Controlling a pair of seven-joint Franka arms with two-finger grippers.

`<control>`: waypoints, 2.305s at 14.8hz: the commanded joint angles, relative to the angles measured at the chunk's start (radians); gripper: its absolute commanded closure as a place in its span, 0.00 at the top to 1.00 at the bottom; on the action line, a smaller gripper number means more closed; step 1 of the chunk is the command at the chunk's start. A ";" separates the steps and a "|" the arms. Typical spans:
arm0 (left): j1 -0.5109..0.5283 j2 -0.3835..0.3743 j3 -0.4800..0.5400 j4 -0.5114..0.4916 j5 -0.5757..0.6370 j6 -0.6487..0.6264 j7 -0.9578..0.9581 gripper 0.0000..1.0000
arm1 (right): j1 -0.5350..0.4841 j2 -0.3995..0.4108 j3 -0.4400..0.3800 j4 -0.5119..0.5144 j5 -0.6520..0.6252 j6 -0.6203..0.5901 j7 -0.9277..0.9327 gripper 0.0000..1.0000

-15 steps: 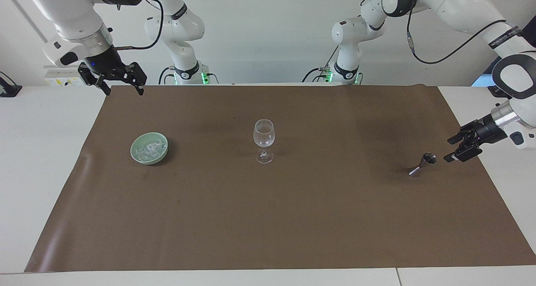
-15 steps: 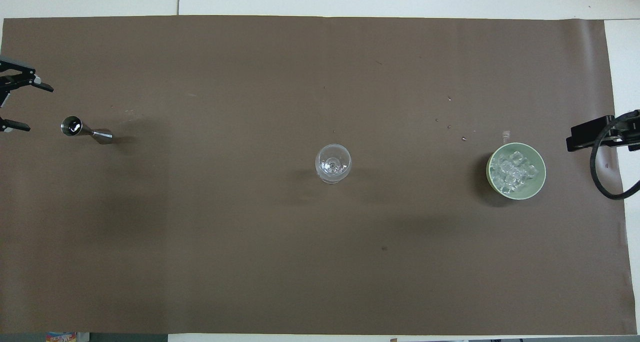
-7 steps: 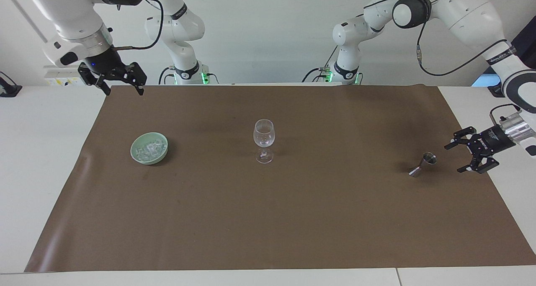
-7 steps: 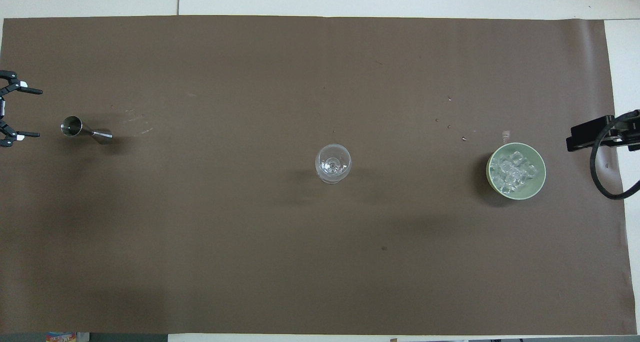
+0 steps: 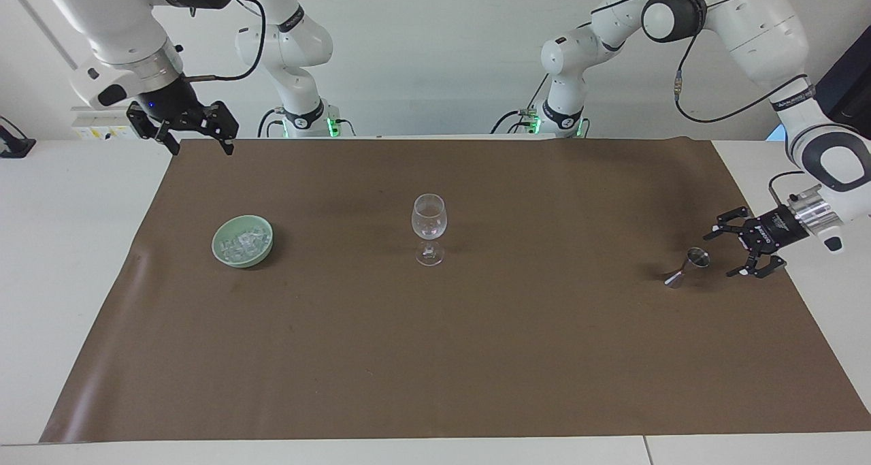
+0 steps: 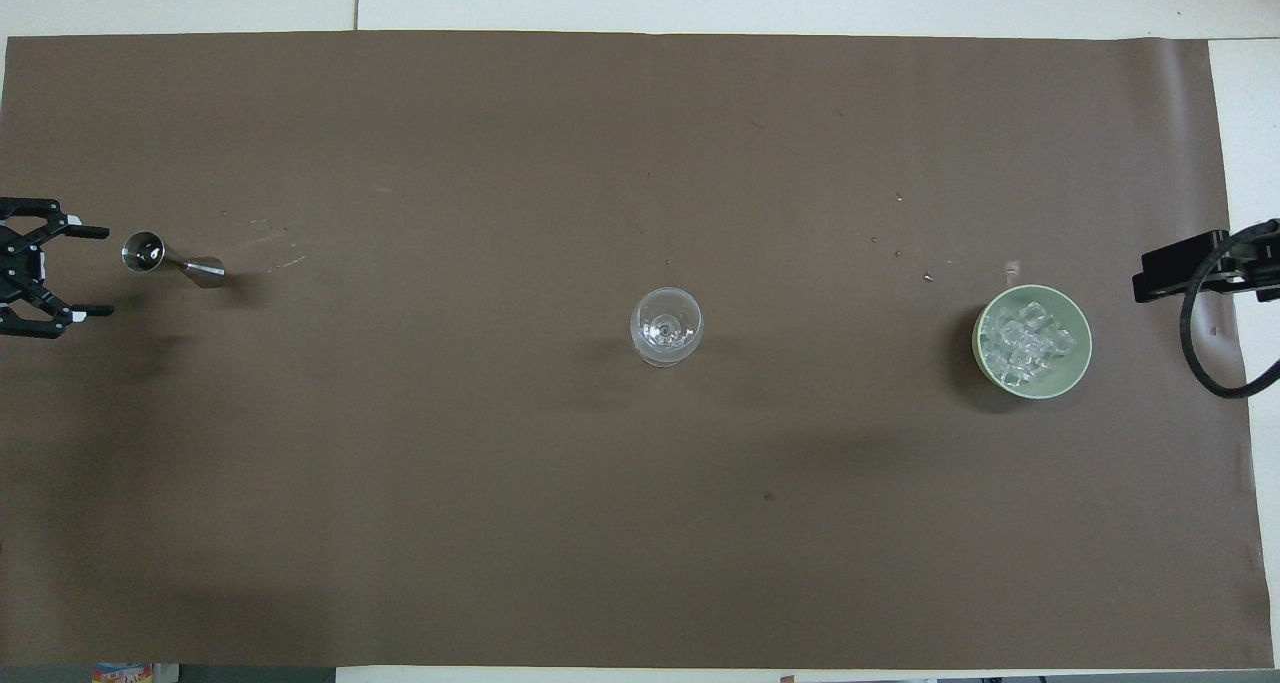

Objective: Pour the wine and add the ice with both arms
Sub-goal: 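Close the left gripper around the silver jigger's handle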

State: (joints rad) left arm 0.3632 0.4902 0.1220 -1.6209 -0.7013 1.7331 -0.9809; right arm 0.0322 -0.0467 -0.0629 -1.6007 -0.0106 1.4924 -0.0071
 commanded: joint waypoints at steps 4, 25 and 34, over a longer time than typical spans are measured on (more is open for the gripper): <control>0.000 -0.114 -0.007 -0.261 -0.139 0.181 -0.028 1.00 | -0.017 -0.019 0.008 -0.021 0.018 0.002 -0.008 1.00; -0.018 -0.078 -0.009 -0.373 -0.593 0.224 0.243 0.98 | -0.017 -0.019 0.008 -0.021 0.017 0.002 -0.008 1.00; -0.003 -0.090 -0.007 -0.379 -0.593 0.195 0.217 0.00 | -0.017 -0.019 0.008 -0.021 0.017 0.002 -0.008 1.00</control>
State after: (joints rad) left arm 0.3581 0.4319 0.1098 -1.9704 -1.2751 1.9335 -0.7542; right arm 0.0322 -0.0467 -0.0629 -1.6007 -0.0106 1.4924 -0.0071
